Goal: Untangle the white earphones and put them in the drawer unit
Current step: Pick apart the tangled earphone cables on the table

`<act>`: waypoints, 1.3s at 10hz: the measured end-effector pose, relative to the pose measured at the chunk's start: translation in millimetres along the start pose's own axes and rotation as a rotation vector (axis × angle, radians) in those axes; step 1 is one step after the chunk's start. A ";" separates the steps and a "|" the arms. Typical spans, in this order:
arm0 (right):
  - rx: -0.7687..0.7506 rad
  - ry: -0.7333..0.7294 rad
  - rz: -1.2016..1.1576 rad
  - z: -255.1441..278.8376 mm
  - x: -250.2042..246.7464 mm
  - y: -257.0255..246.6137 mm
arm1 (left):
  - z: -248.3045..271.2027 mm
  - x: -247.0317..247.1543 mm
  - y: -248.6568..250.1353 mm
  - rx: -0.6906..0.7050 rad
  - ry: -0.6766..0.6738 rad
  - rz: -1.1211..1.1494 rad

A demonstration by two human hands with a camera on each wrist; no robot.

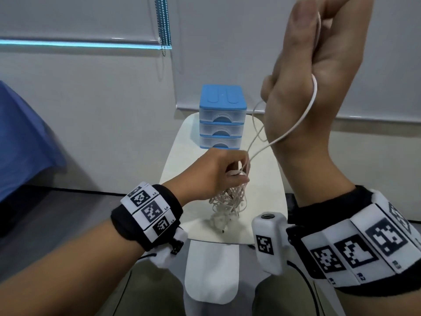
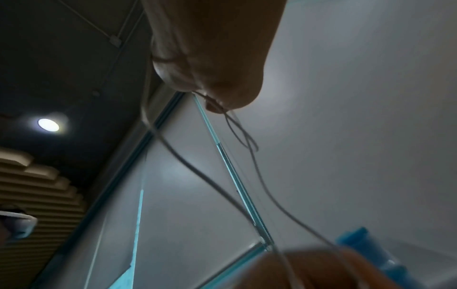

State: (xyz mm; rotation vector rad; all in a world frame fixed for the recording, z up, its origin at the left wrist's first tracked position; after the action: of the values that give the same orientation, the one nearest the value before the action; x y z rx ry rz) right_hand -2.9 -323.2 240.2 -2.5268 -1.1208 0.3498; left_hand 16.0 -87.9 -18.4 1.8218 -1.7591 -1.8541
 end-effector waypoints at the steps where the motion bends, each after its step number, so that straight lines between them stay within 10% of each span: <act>1: 0.143 -0.098 0.154 -23.2 48.9 7.4 | 2.2 3.1 -13.0 -0.049 -0.030 -0.085; 2: 0.149 -0.271 0.389 -18.9 93.5 2.1 | 6.9 -4.0 -24.8 -0.098 -0.027 -0.102; 4: 0.455 -0.735 0.695 154.7 62.1 20.4 | 13.8 -20.4 -37.9 -0.207 -0.093 -0.037; 7: 0.713 -1.397 0.602 261.0 63.6 57.6 | 16.5 -37.6 -35.6 -0.261 -0.033 -0.014; 9: 0.657 -1.455 0.108 253.0 78.7 8.7 | 15.4 -48.0 -45.7 -0.319 0.125 0.052; 13: 0.525 -0.926 0.107 261.9 128.5 23.0 | 15.9 -35.6 -31.1 -0.247 0.021 0.137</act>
State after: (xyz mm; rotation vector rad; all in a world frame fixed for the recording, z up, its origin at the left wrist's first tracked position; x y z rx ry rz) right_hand 2.2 -184.1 -17.2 -1.9333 -0.9600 1.7048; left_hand 36.9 -42.6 -19.5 1.5855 -1.5257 -1.8934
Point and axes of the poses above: each hand's wrist, its own z-axis away from the middle knuckle, its own x-axis out of the palm, y = z × x, the point moved 8 cm from there along -z, towards the middle knuckle
